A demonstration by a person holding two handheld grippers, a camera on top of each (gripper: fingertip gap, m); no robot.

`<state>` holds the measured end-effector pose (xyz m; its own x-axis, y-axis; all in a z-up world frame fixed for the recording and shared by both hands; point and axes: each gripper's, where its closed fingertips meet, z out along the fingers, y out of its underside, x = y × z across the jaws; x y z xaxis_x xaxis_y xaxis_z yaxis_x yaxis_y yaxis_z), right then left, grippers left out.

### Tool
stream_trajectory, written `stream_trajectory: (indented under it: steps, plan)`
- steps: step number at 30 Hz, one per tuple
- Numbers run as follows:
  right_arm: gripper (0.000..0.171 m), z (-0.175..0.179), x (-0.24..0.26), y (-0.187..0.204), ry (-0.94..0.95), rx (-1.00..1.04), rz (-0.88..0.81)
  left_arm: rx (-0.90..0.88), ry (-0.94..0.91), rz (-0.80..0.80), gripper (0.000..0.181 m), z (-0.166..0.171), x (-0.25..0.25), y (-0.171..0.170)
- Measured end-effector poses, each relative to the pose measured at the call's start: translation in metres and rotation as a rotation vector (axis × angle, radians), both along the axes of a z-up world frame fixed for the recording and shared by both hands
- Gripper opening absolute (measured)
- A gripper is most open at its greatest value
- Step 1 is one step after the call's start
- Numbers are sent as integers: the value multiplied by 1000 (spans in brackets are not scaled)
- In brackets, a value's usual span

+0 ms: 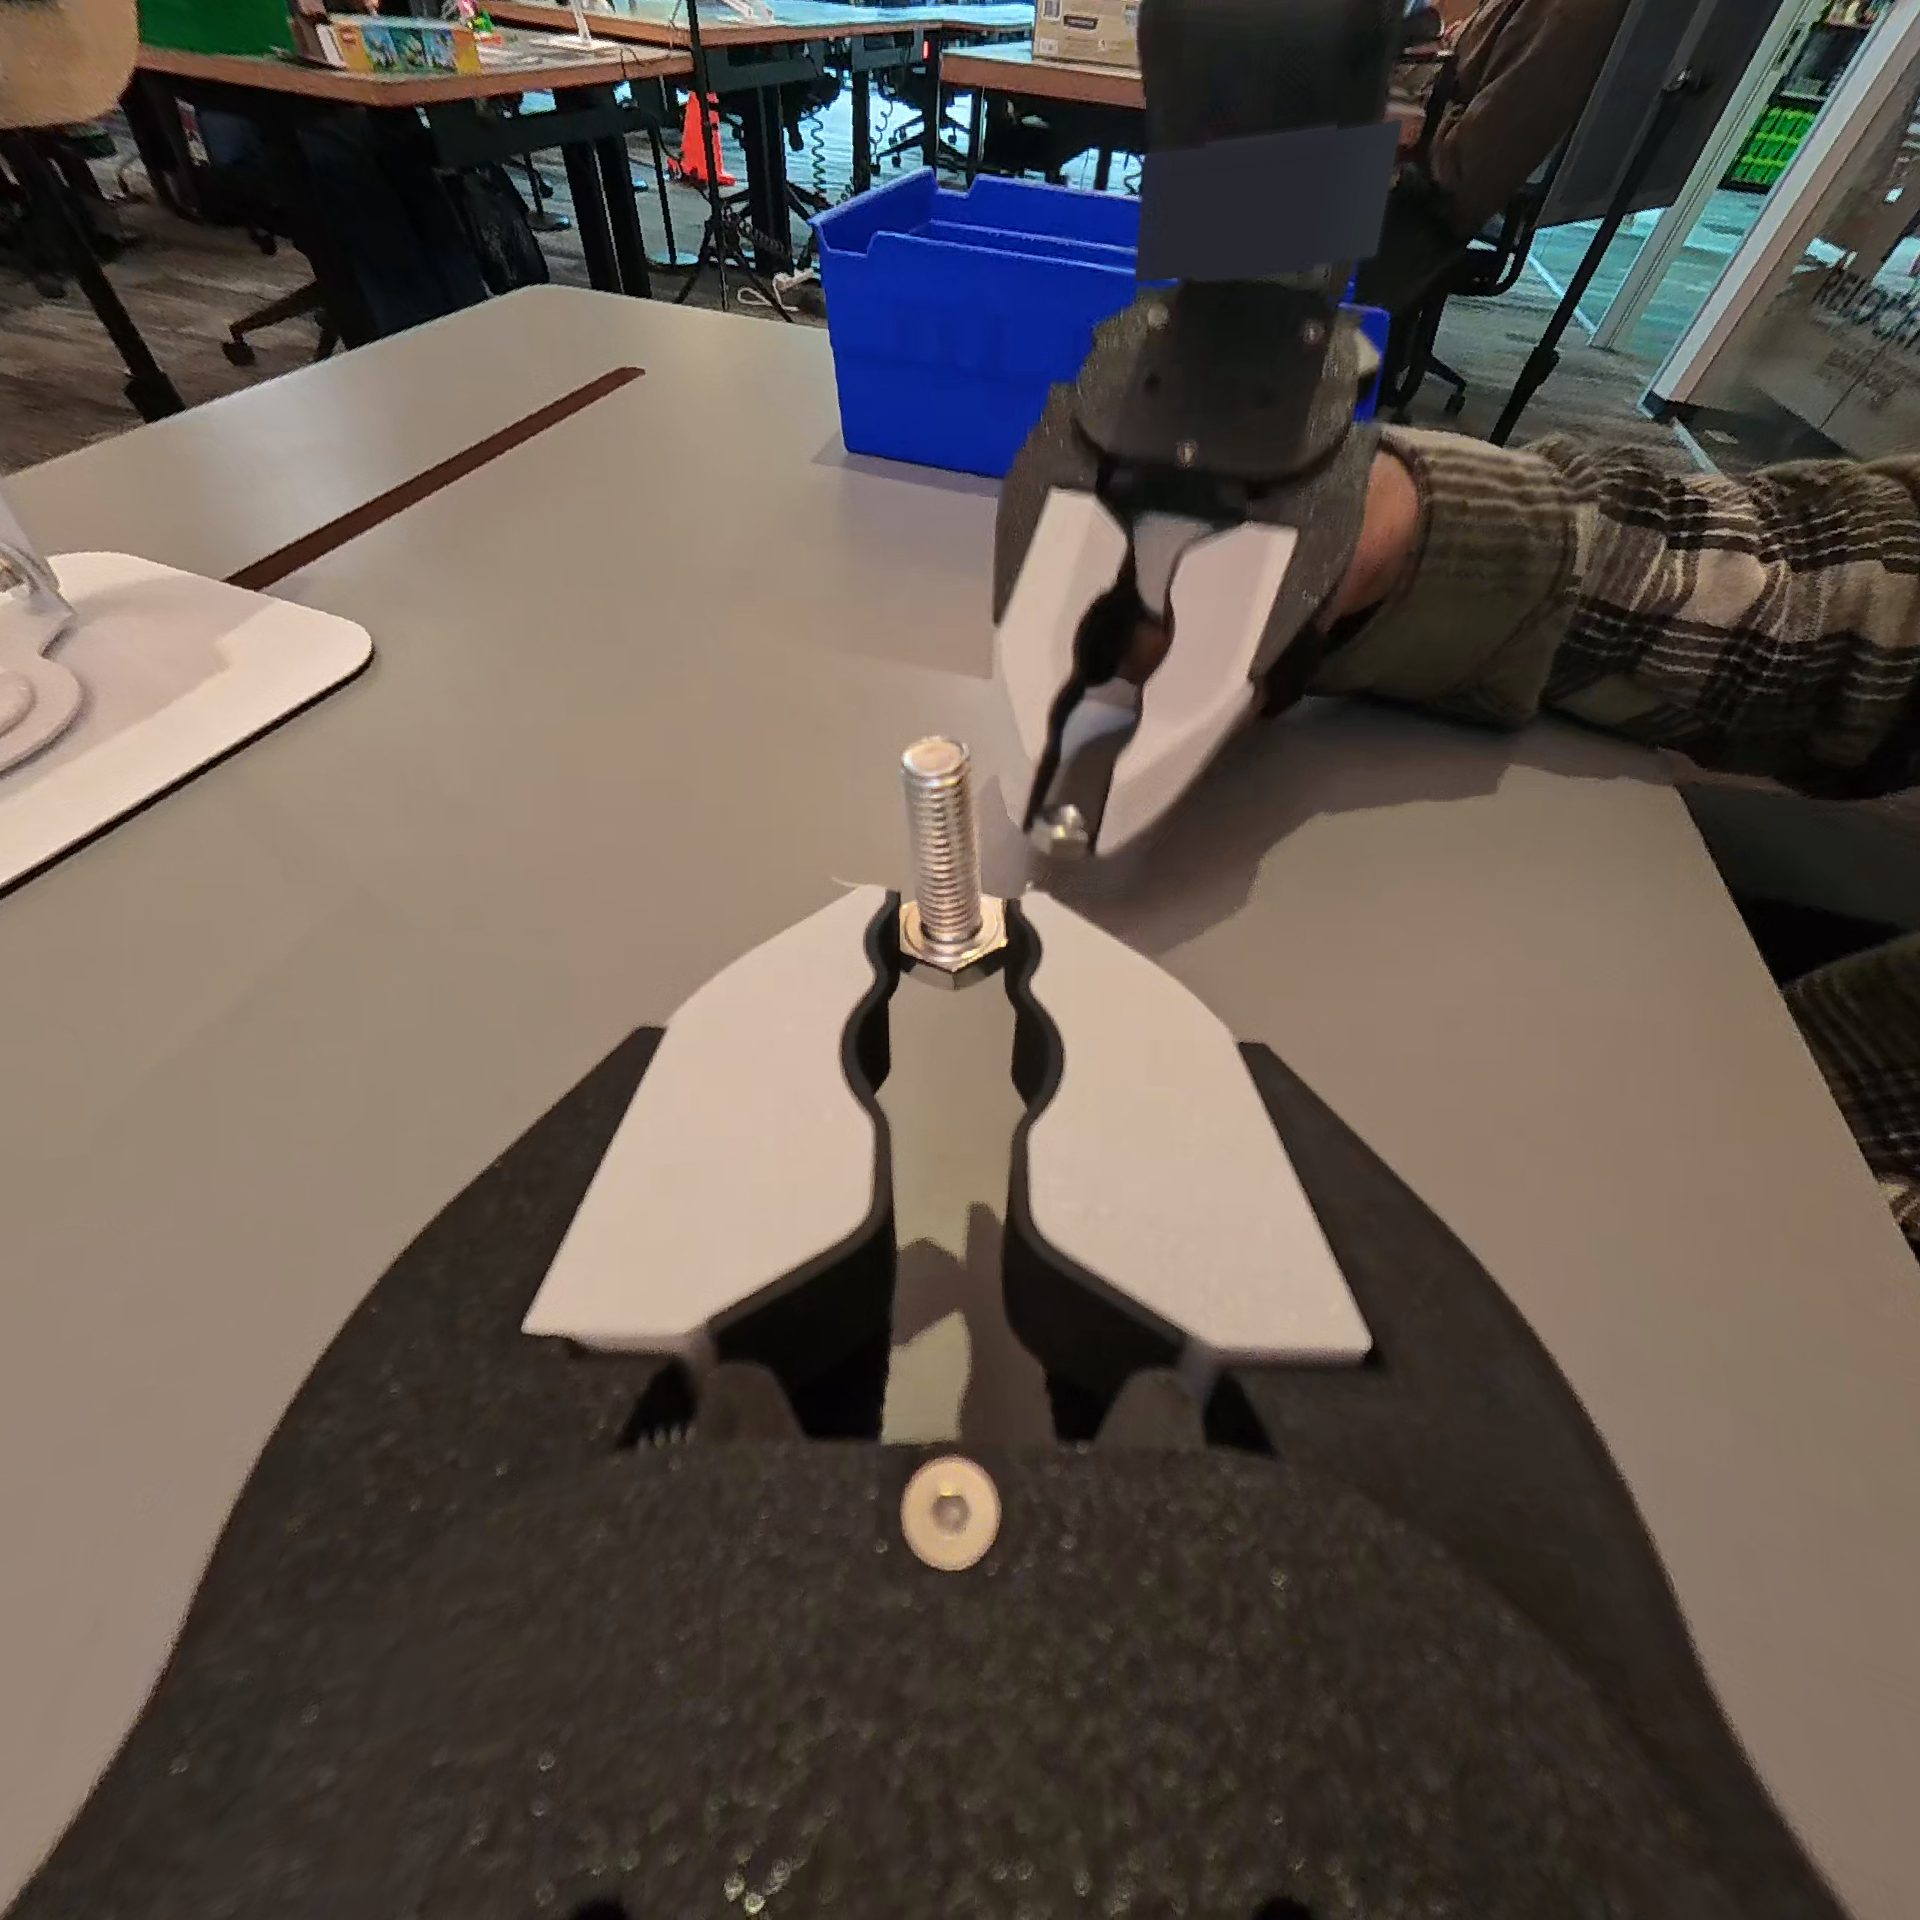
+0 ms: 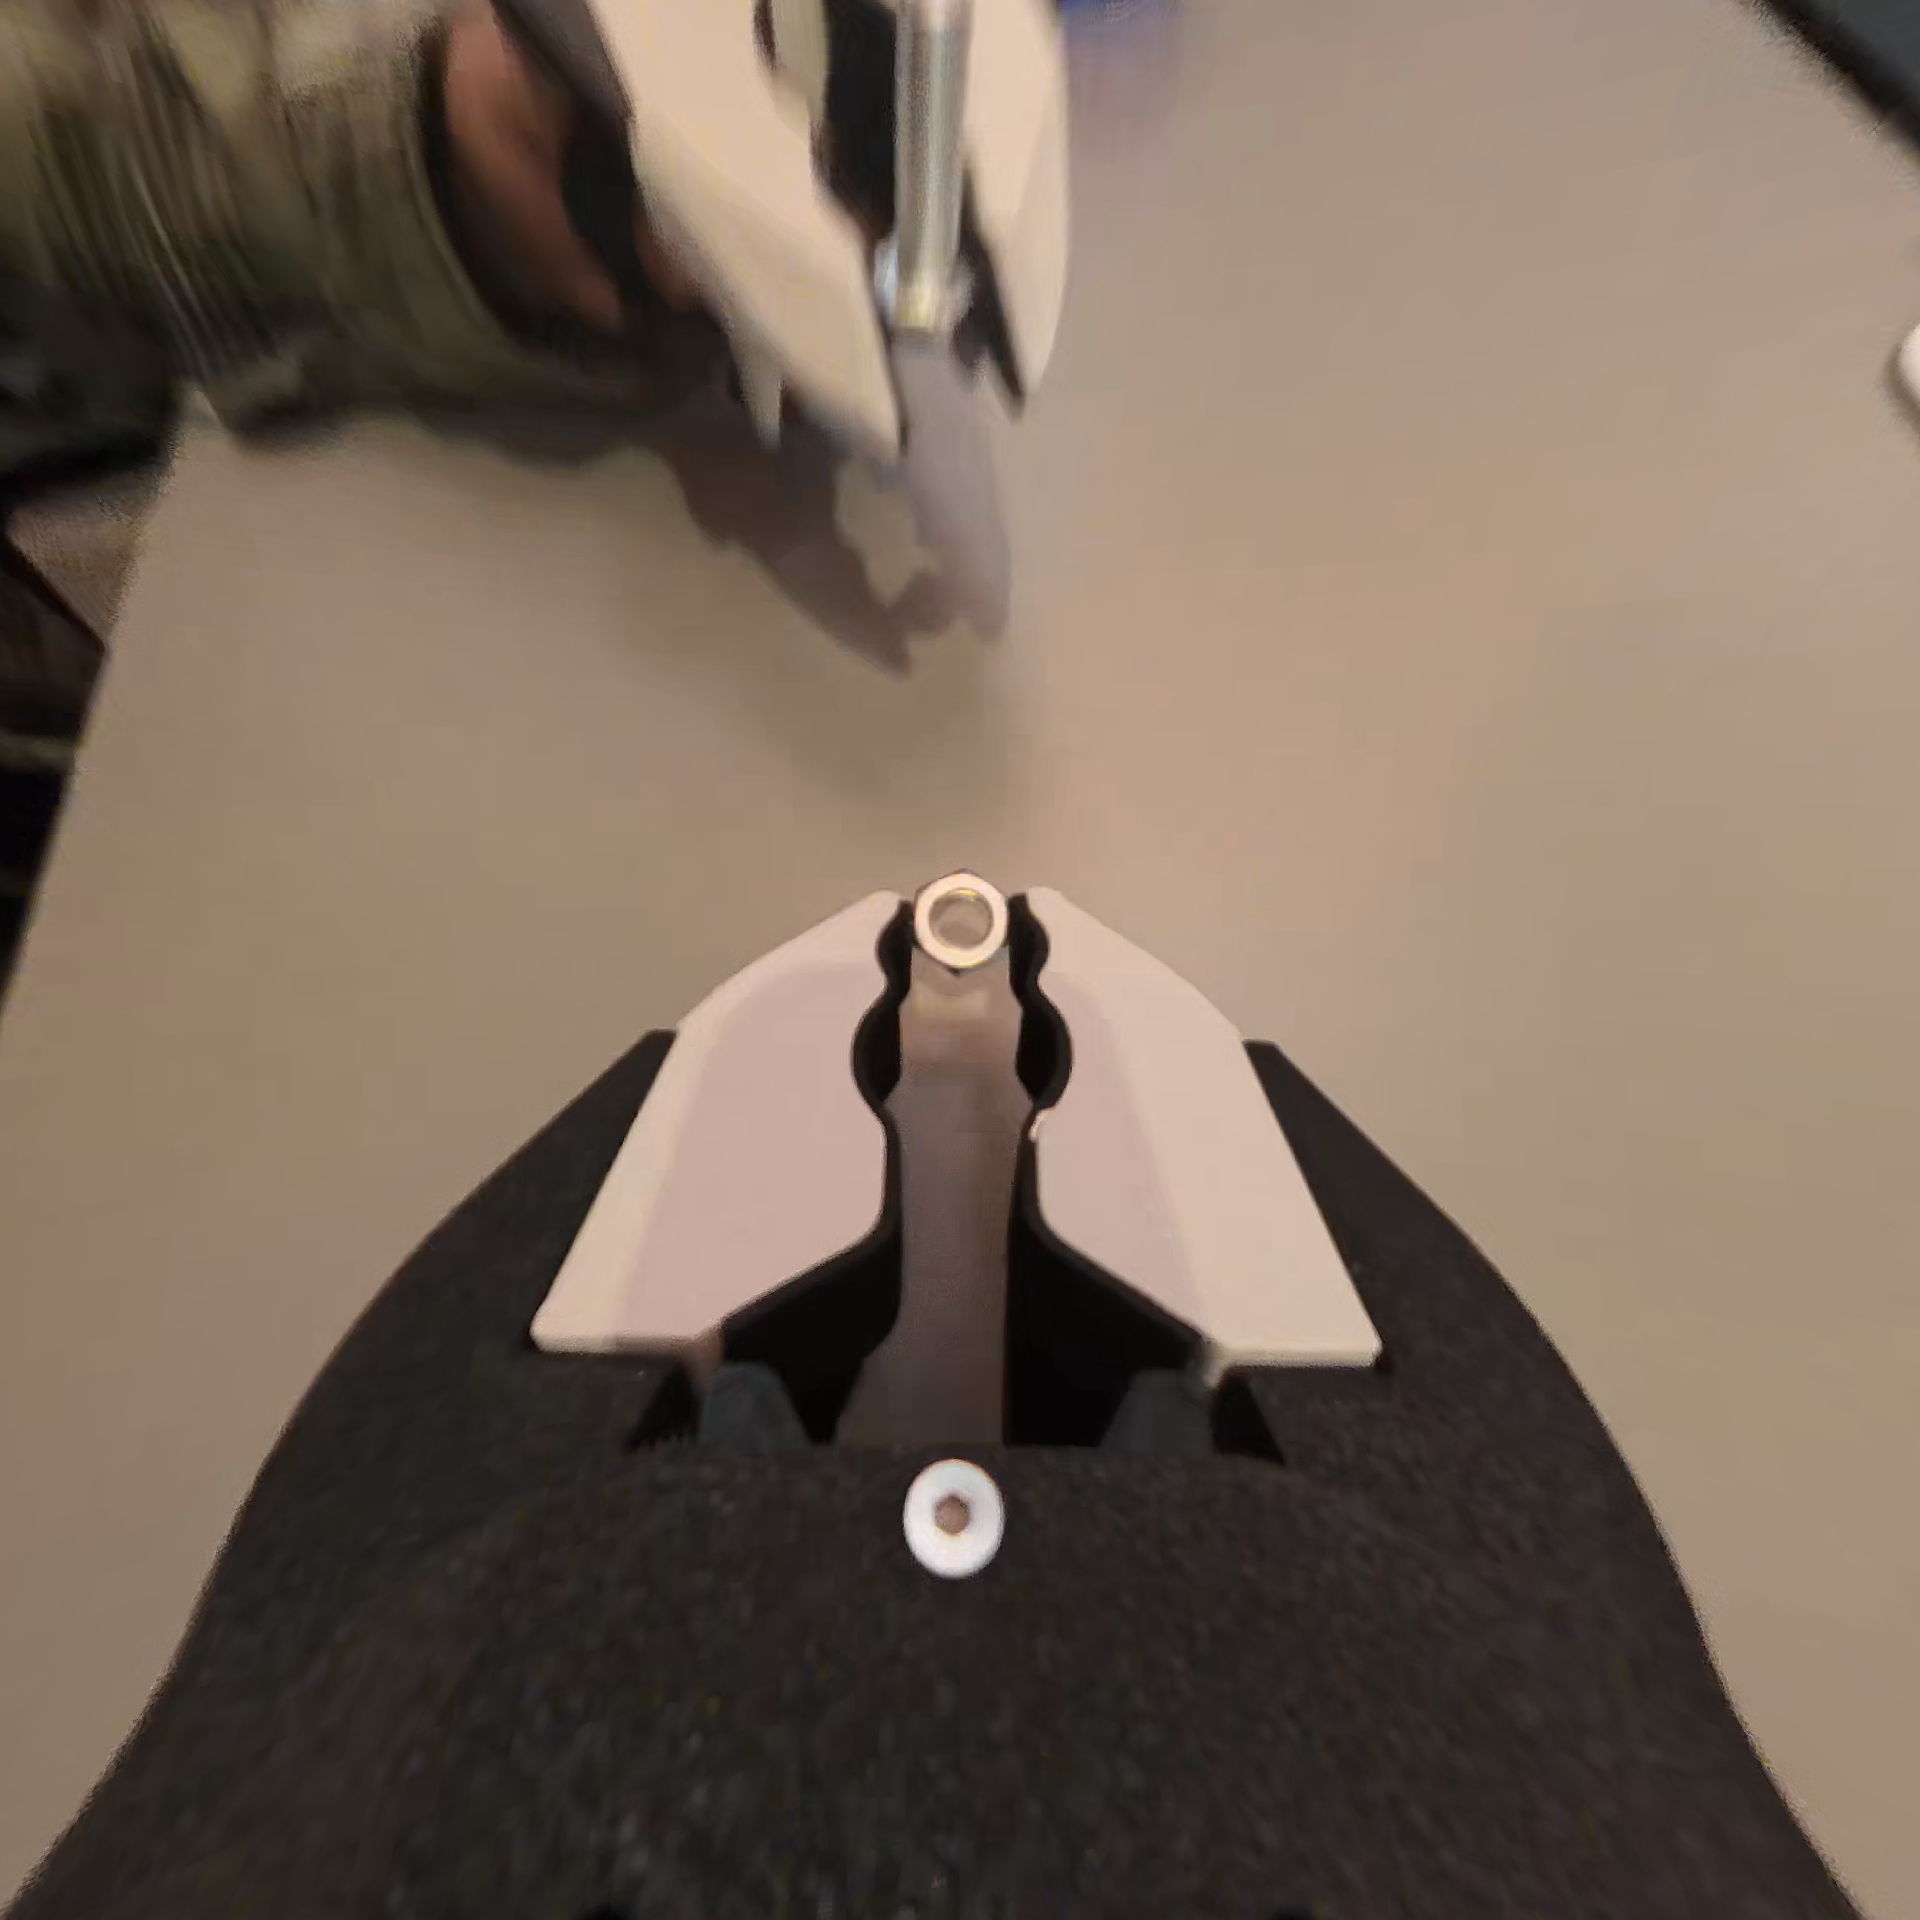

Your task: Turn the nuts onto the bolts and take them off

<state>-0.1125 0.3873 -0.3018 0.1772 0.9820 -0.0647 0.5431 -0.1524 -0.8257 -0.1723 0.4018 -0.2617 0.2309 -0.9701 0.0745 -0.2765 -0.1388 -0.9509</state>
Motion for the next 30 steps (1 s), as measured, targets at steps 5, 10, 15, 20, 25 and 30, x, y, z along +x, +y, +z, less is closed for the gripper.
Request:
stream_trajectory:
  steps: [5, 10, 15, 20, 25, 30]
  plan:
    - [17, 57, -21, 9, 157, 86, 25, 1, 42, -5, 18, -8, 3, -1]
    - [17, 84, -51, 6, 125, 146, 128, 37, 83, 6, 18, -9, 4, -2]
    - [17, 76, -68, 10, -45, 185, 219, 95, 183, 42, 18, -20, 3, 1]
    - [17, 71, -66, 10, -109, 198, 234, 95, 198, 30, 18, -22, 5, -2]
    - [17, 67, -56, 5, -94, 178, 230, 63, 186, 12, 18, -23, 7, -4]
    - [17, 65, -58, -1, -139, 185, 281, 86, 238, 7, 18, -28, 11, -8]
